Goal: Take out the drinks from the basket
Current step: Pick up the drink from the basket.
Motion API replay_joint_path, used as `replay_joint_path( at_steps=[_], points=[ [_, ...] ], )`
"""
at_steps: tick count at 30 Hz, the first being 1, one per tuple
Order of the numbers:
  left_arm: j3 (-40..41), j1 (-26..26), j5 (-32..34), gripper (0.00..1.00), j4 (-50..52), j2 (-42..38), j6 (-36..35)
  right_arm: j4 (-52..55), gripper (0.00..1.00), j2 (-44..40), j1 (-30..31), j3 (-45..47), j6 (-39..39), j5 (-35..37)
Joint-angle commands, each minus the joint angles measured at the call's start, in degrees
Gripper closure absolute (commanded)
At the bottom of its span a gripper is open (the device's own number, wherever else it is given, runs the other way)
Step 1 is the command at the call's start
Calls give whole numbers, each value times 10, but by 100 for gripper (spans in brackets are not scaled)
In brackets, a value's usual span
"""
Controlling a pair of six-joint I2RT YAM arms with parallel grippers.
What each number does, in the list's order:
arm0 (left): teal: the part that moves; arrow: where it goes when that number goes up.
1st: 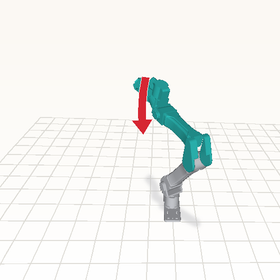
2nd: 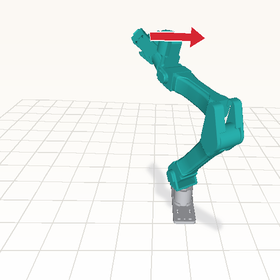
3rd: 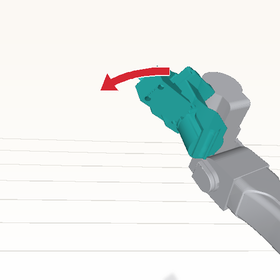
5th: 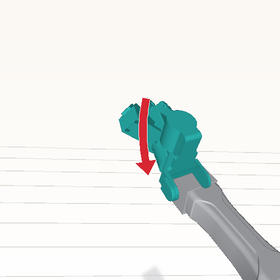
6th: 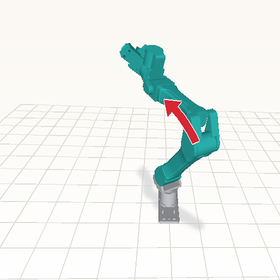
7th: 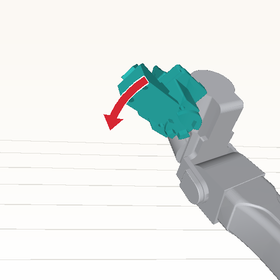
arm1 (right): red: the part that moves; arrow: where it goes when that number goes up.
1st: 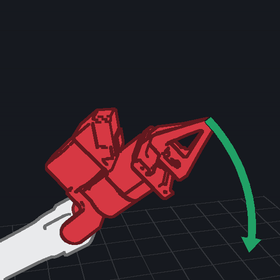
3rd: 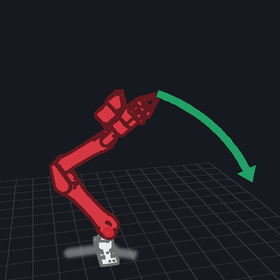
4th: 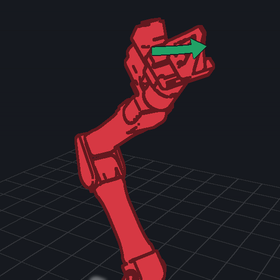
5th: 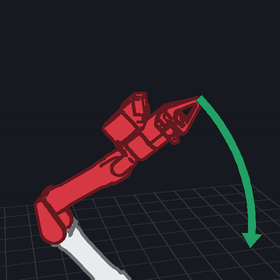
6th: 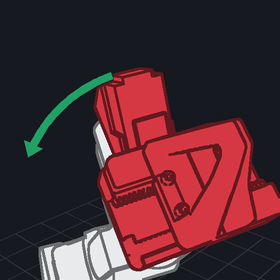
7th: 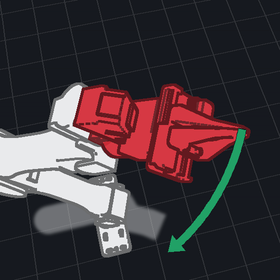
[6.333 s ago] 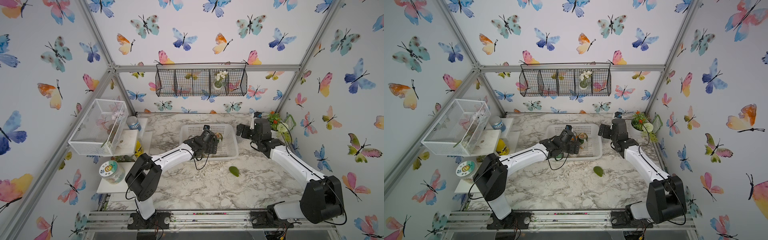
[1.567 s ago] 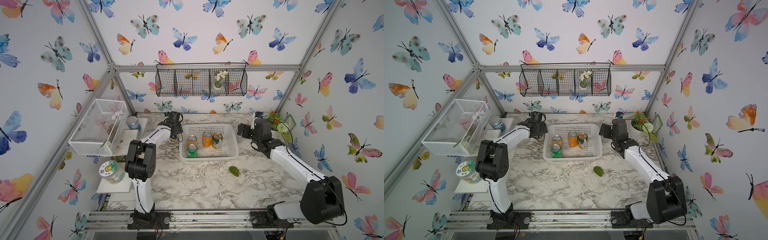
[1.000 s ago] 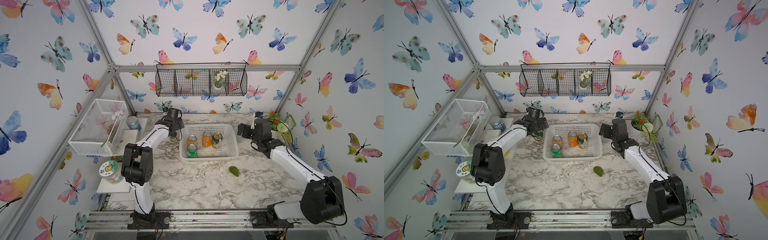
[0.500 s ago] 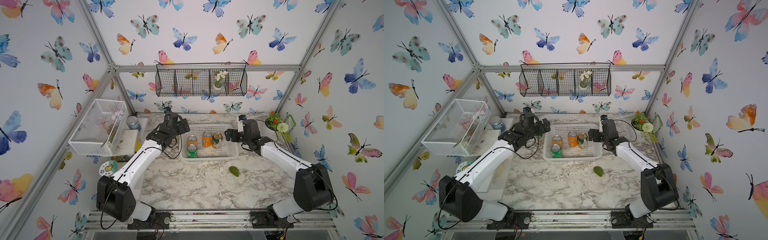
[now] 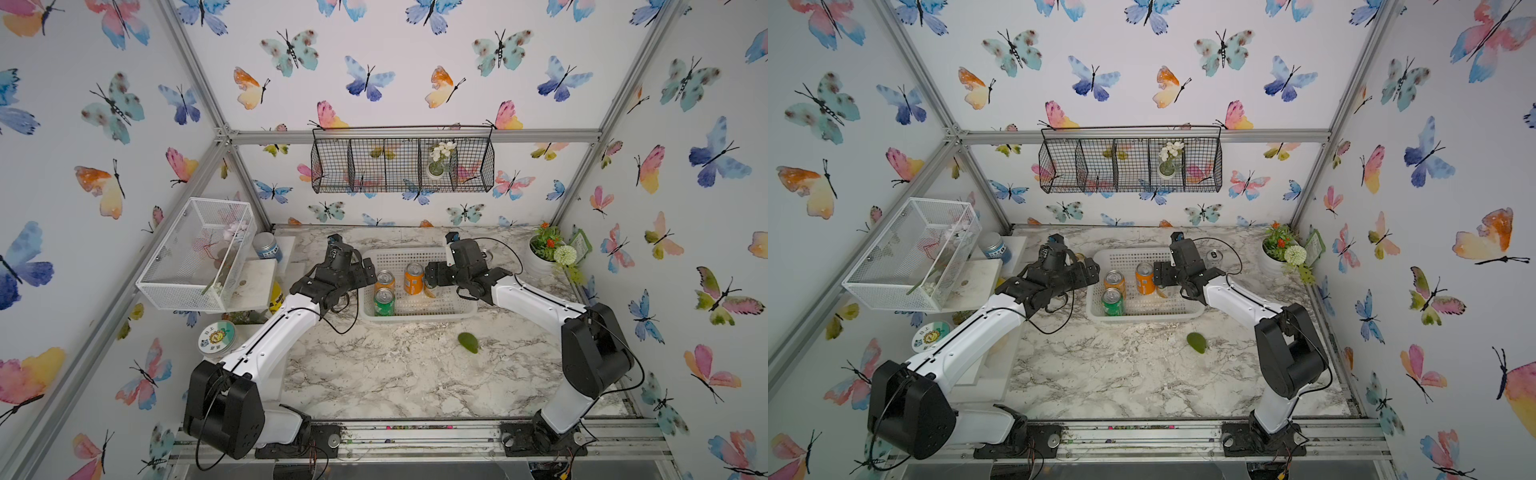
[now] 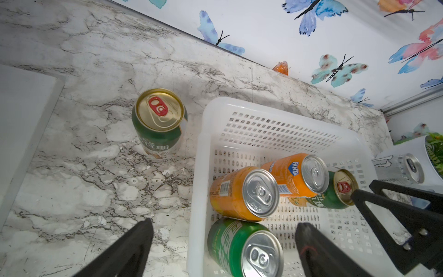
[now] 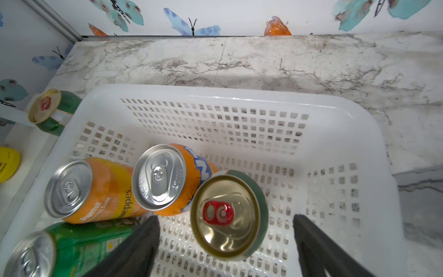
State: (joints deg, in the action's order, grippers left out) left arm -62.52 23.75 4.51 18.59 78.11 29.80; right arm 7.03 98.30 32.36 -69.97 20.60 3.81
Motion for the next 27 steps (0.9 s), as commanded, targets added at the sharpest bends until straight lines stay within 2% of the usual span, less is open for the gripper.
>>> replay_joint_path(
  at_steps=[1, 16, 27],
  points=[
    [4, 2, -13, 1, -7, -13, -5, 19, 10, 9, 4, -14, 8, 38],
    [6, 2, -17, 1, -8, -16, -8, -10, 11, 36, 8, -18, 16, 27],
    [8, 2, -18, 1, -10, -15, -8, -5, 13, 68, 14, -35, 10, 56]
  ],
)
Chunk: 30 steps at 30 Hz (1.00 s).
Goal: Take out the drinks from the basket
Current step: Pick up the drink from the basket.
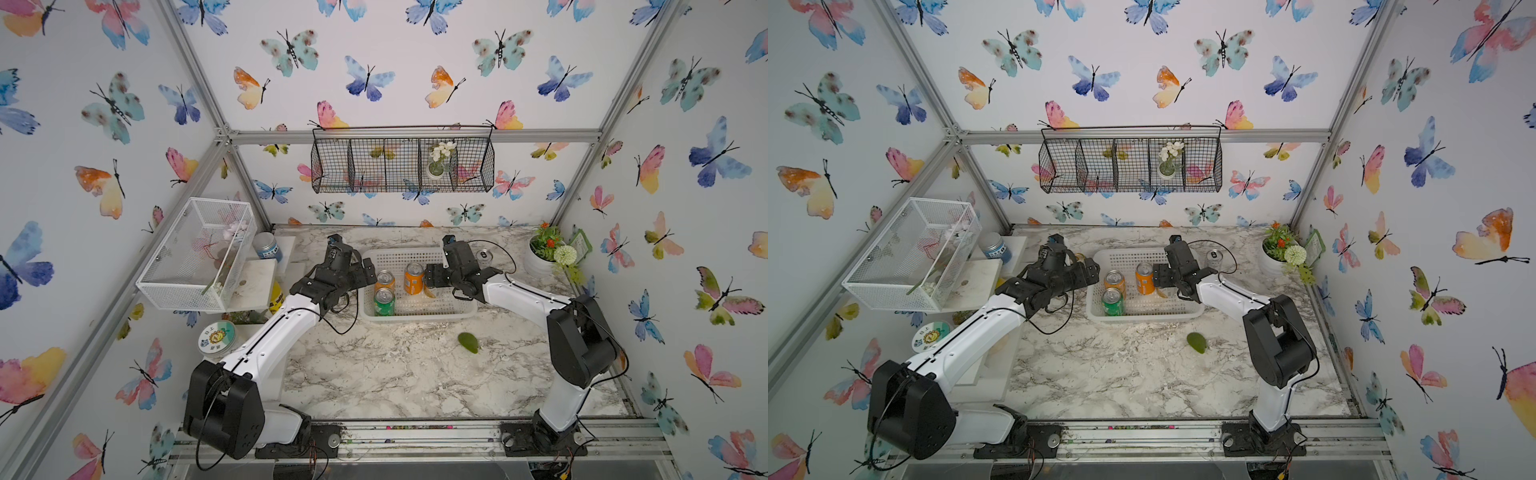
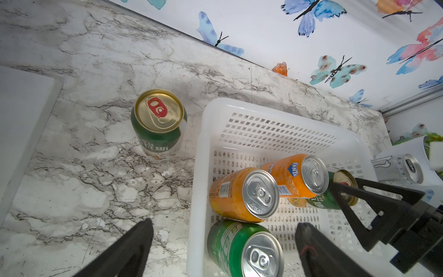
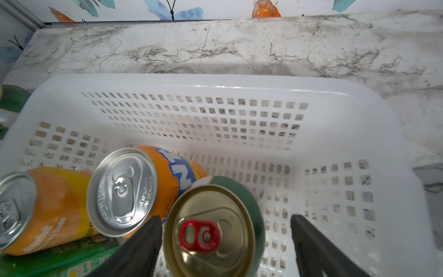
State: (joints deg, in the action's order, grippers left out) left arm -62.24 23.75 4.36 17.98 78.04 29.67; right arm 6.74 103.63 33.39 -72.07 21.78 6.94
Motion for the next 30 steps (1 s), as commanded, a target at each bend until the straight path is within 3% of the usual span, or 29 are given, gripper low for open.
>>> replay_joint_path(
  at_steps=[1, 12, 22, 30],
  points=[
    [5, 2, -17, 1, -5, -14, -7, -1, 13, 19, 4, -16, -2, 25],
    [3, 2, -17, 1, -5, -11, -6, -7, 16, 46, 5, -19, -5, 19],
    [-3, 2, -22, 1, -3, -7, -8, -11, 33, 34, 4, -13, -6, 12],
    [-10, 2, -34, 1, -1, -8, -11, 10, 37, -14, 4, -26, -22, 31]
  ],
)
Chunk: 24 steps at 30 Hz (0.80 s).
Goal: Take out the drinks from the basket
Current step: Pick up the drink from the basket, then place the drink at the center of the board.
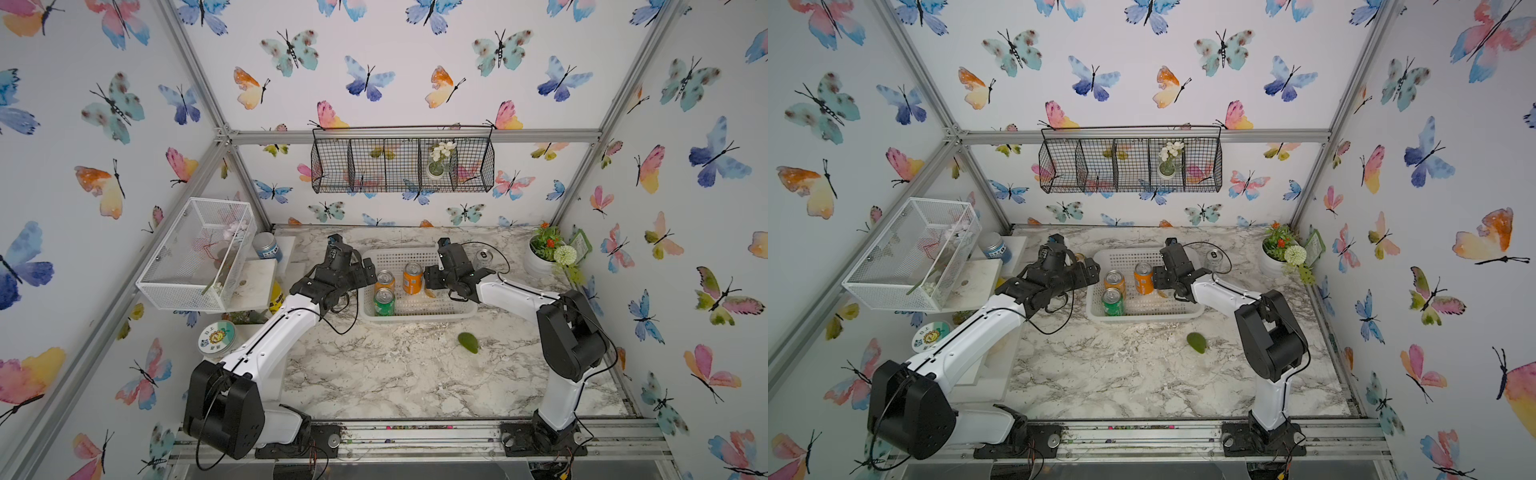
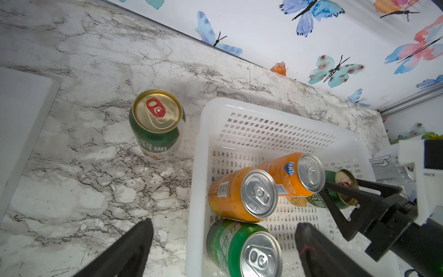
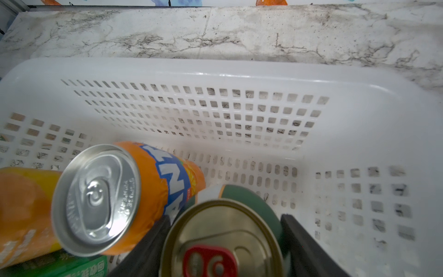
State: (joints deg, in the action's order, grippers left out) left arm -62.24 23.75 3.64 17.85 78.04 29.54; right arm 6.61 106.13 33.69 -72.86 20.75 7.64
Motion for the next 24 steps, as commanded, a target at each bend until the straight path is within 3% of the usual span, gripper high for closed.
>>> replay_joint_path(
  at_steps=[1, 16, 24],
  points=[
    [-10, 2, -29, 1, 2, -8, -10, 13, 37, -47, 1, -20, -15, 25],
    [-16, 2, -47, 1, 3, -20, -6, 47, 38, -200, 1, -9, -34, 57],
    [-19, 3, -47, 1, 3, -15, -8, 78, 37, -293, 0, 18, -35, 116]
  ],
)
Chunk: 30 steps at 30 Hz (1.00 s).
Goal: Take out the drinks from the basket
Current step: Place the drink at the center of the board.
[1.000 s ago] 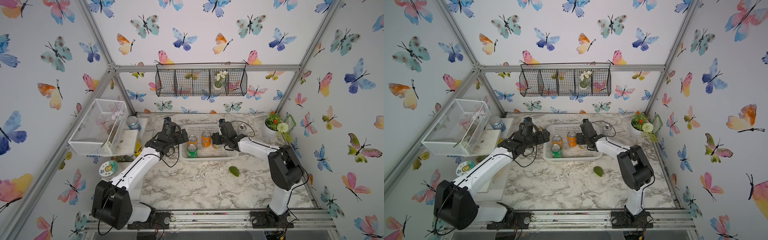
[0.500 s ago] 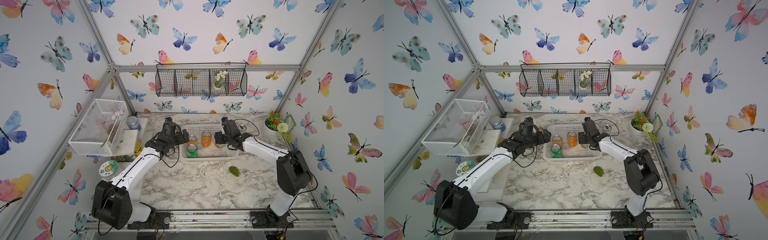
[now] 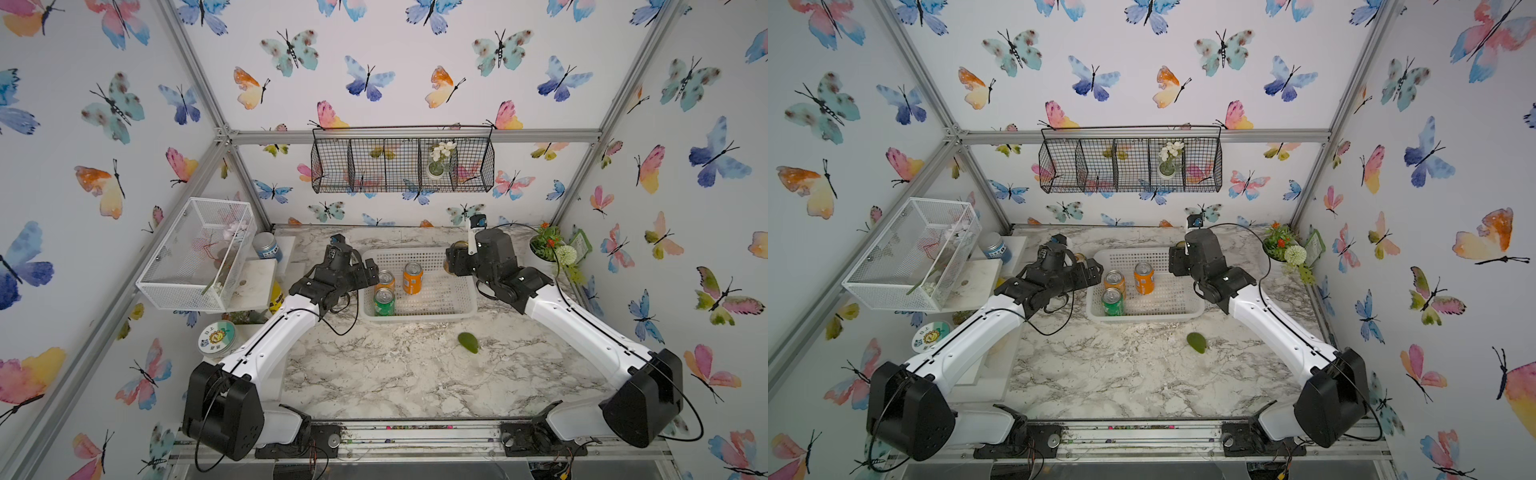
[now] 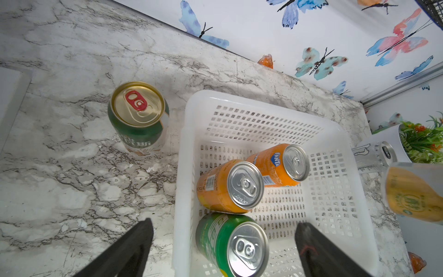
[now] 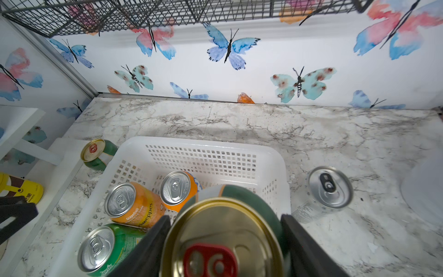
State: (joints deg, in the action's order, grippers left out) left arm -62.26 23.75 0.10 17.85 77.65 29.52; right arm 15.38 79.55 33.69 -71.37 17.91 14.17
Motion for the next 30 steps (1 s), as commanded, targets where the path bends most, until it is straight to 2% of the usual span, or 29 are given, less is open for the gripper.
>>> replay_joint_path(
  at_steps=[1, 5, 15, 25, 30],
  points=[
    [-18, 2, -12, 1, 2, -10, -8, -6, 37, -34, 0, 8, -7, 61],
    [-16, 2, -13, 1, 1, -8, -8, -2, 37, -52, -18, 38, 4, 80],
    [-11, 2, -15, 1, 1, -9, -10, -34, 38, -58, -104, 120, 50, 69],
    [-9, 2, -8, 1, 1, -15, -11, -98, 38, 47, -109, 141, 73, 51],
    [-10, 2, -6, 1, 1, -15, -12, -117, 38, 67, -109, 164, 85, 62]
  ],
)
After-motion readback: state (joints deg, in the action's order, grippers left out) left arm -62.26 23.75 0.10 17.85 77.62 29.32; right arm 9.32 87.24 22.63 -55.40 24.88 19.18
